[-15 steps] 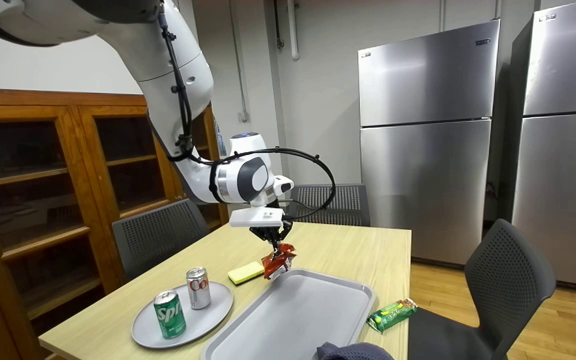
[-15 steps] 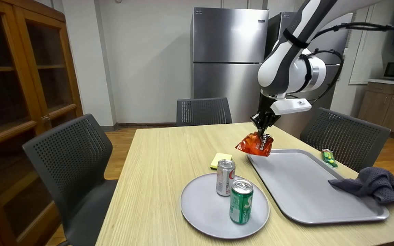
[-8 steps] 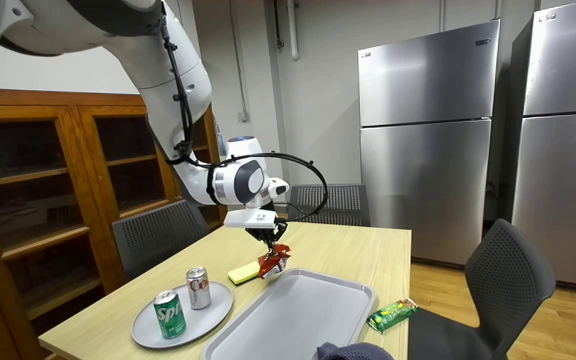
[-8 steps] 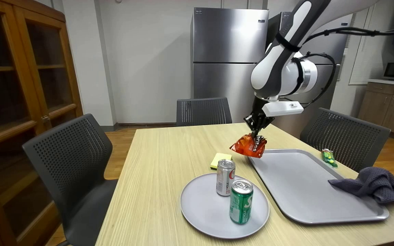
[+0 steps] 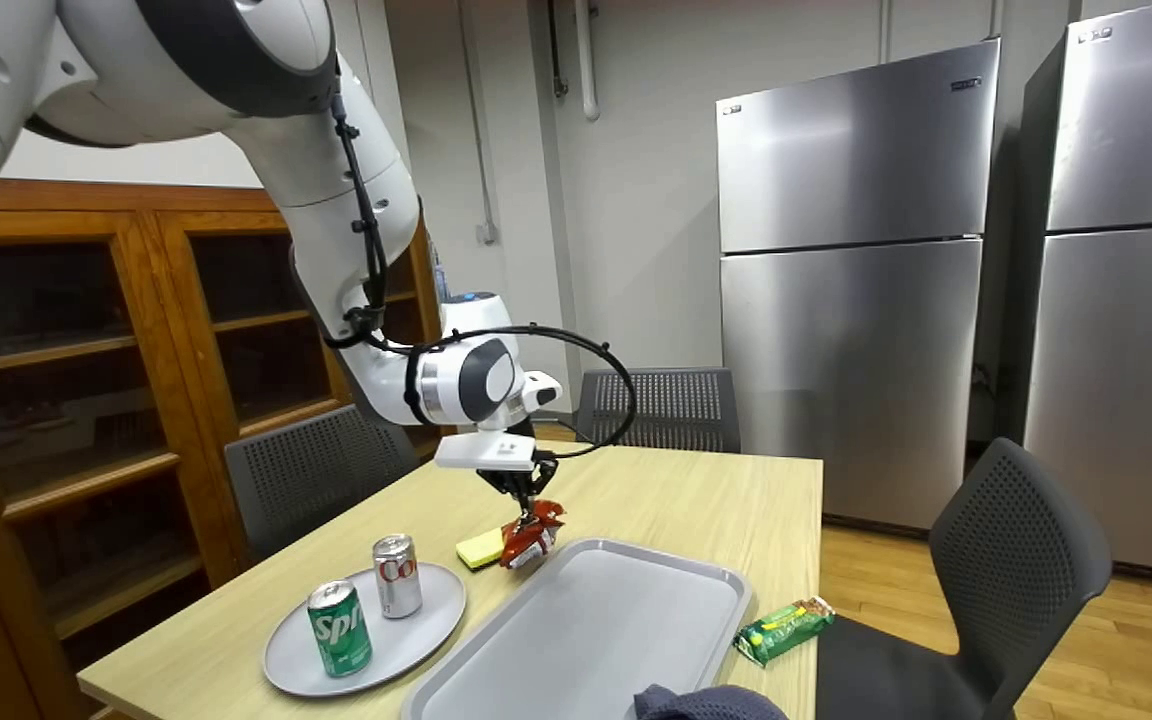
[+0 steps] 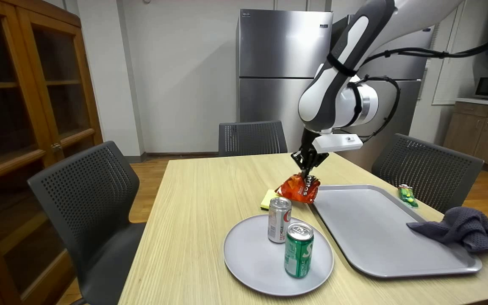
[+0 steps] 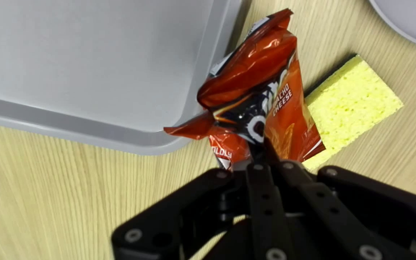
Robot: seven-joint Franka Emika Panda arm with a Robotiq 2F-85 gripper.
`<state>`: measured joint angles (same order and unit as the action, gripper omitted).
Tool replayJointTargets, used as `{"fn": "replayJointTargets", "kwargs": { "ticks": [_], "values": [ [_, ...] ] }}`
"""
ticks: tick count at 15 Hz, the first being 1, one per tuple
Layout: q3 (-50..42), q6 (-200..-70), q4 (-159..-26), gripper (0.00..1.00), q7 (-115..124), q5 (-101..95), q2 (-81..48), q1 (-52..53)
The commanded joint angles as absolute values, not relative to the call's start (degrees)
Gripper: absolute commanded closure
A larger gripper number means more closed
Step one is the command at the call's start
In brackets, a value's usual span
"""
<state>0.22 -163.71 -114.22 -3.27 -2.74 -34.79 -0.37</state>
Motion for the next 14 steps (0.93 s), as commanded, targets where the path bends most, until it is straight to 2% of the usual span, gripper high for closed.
{"fn": "replayJointTargets", "kwargs": {
  "ticks": [1, 5, 6, 7, 14],
  "values": [
    [0.39, -161.73, -112.09, 1.0, -1.93, -2.03, -36.04, 0.34],
    [0.77, -161.18, -112.1, 1.0, -2.41, -2.08, -36.68, 0.35],
    [0.79, -160.93, -112.19, 0.74, -2.55, -2.24, -36.76, 0.45],
    [0.84, -160.84, -112.27, 0.73, -2.64, -2.32, -36.83, 0.5],
    [1.17, -160.12, -113.08, 0.21, -3.56, -2.72, -35.54, 0.65]
  ]
}}
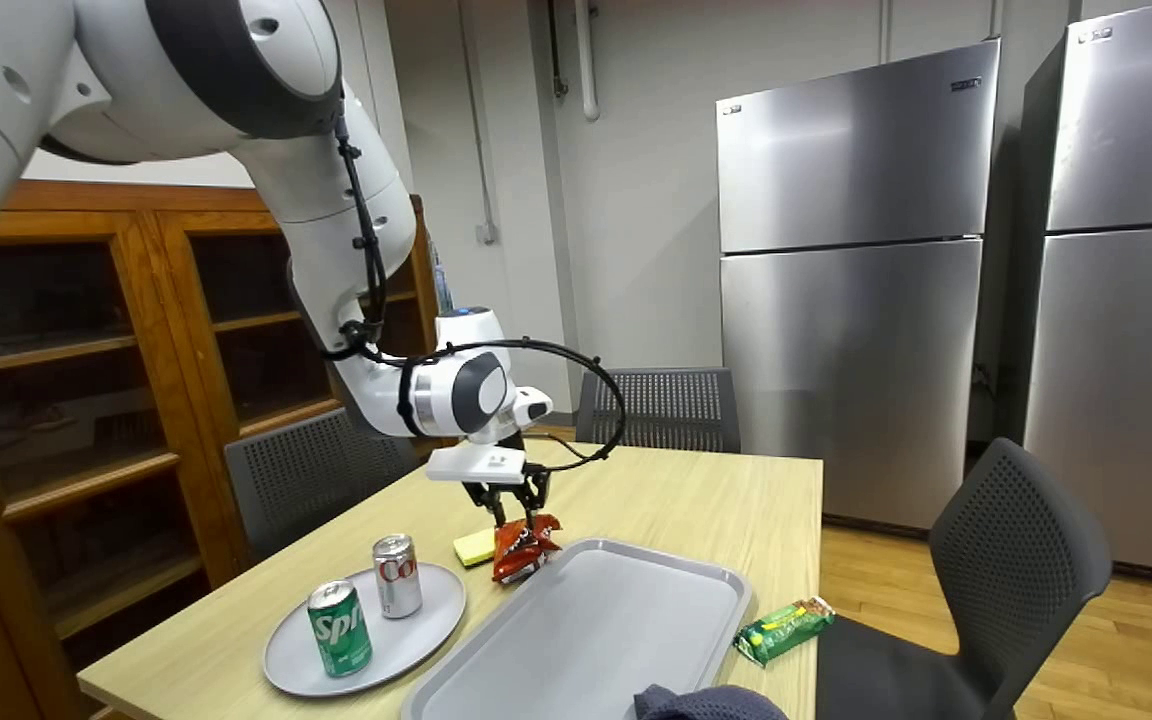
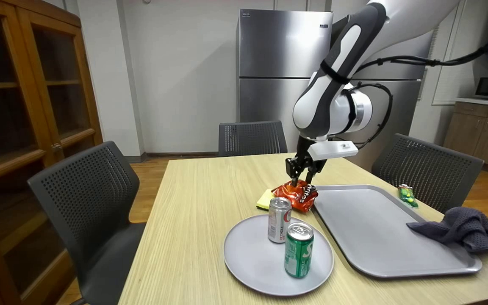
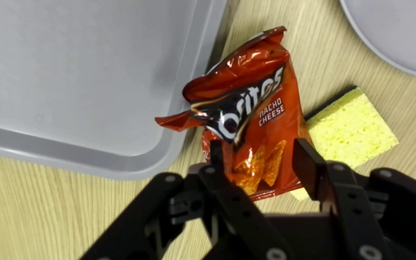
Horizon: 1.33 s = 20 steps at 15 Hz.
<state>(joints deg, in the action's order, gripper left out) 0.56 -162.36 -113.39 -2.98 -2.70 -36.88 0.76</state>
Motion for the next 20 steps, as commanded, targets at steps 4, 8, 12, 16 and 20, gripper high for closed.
{"fn": "replayJointTargets", "kwargs": {
  "ticks": [4, 8, 12, 16, 20],
  "values": [
    [1.91, -161.07, -115.57, 0.0, -5.51, -3.26, -32.38, 0.15],
    [1.42, -160.05, -117.95, 0.0, -6.13, -4.27, -29.25, 0.64],
    [4.15, -159.79, -121.36, 0.0, -10.29, -3.31, -25.85, -1.23],
    [4.12, -159.62, -125.4, 0.0, -12.34, -4.89, -21.93, -0.2],
    [3.65, -161.11, -123.69, 0.0, -10.75, -4.32, -24.2, 0.29]
  ]
}}
